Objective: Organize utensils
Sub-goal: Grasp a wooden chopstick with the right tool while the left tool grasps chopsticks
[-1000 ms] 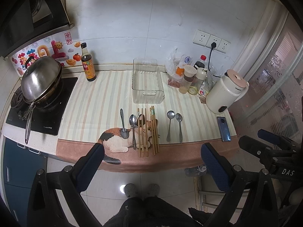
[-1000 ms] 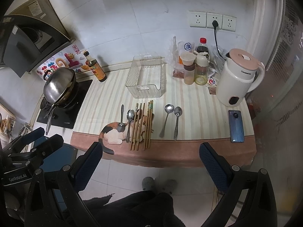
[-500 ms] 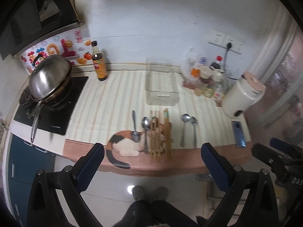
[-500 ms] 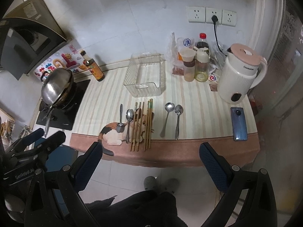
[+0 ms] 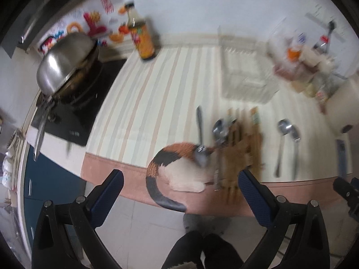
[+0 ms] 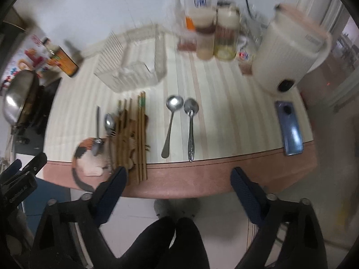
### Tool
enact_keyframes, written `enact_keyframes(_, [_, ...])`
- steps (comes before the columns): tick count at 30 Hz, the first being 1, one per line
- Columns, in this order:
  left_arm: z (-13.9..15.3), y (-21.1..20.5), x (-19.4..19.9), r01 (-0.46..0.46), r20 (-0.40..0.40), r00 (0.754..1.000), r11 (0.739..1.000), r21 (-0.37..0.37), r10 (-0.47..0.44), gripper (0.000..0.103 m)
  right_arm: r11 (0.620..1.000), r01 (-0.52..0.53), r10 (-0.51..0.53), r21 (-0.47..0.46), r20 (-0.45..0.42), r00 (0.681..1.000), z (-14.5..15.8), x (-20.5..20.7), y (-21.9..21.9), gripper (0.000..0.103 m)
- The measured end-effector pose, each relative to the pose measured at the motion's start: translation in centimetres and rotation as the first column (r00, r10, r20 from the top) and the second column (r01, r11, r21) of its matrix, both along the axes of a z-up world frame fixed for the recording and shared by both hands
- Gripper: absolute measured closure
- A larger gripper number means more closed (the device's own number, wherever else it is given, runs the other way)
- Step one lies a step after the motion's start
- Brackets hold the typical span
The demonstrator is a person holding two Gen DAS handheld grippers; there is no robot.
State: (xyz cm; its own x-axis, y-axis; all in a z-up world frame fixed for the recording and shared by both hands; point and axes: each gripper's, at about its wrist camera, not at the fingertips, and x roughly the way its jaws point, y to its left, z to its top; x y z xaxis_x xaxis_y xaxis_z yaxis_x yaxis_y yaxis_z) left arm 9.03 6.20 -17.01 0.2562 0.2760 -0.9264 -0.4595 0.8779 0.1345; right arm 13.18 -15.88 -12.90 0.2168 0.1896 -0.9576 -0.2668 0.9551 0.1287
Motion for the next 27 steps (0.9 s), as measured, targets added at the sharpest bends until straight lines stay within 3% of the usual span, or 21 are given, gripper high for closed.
enact_keyframes(3, [-3.1,1.1,0.0,-0.034,-0.069,0.997,0.999,-0.010,0.033,0.003,1.000,-0.004,0.005,0.015,-0.043,0.999,-3.8,1.2,1.1,0.037])
enact_keyframes(7, [-6.1,1.7,-0.4,-0.060,-0.134,0.989,0.998,0.020,0.062,0.018,0.999,-0.025,0.030,0.047,-0.114,0.993,-8.5,2.8,3.5,0.055])
enact_keyframes(11, [-8.2,2.6,-0.5,-0.089,-0.175,0.980,0.995,0.050,0.096,0.030,0.998,-0.047,0.054,0.052,-0.143,0.988,-12.3,4.4,6.3,0.063])
enact_keyframes(14, [-9.3,3.3,-0.6,-0.115,-0.193,0.973,0.992,0.052,0.123,0.030,0.997,-0.069,0.074,0.035,-0.171,0.983,-14.6,5.2,8.3,0.066])
enact_keyframes(19, [-10.2,3.2,-0.5,-0.125,-0.205,0.970,0.992,0.034,0.129,0.030,0.991,-0.131,0.132,0.014,-0.166,0.977,-16.8,5.5,10.9,0.076])
enact_keyframes(21, [-10.5,2.8,-0.2,-0.118,-0.206,0.971,0.993,0.021,0.120,0.030,0.985,-0.167,0.160,-0.042,-0.136,0.978,-16.9,5.4,11.8,0.086])
enact_keyframes(22, [-10.5,2.6,0.0,-0.113,-0.204,0.972,0.993,0.014,0.114,0.030,0.983,-0.177,0.169,-0.048,-0.136,0.976,-17.1,5.1,12.1,0.097])
enact_keyframes(27, [-10.5,0.5,1.8,-0.069,-0.189,0.980,0.997,-0.030,0.062,0.032,0.981,-0.165,0.148,-0.105,-0.152,0.977,-17.2,5.3,10.7,0.097])
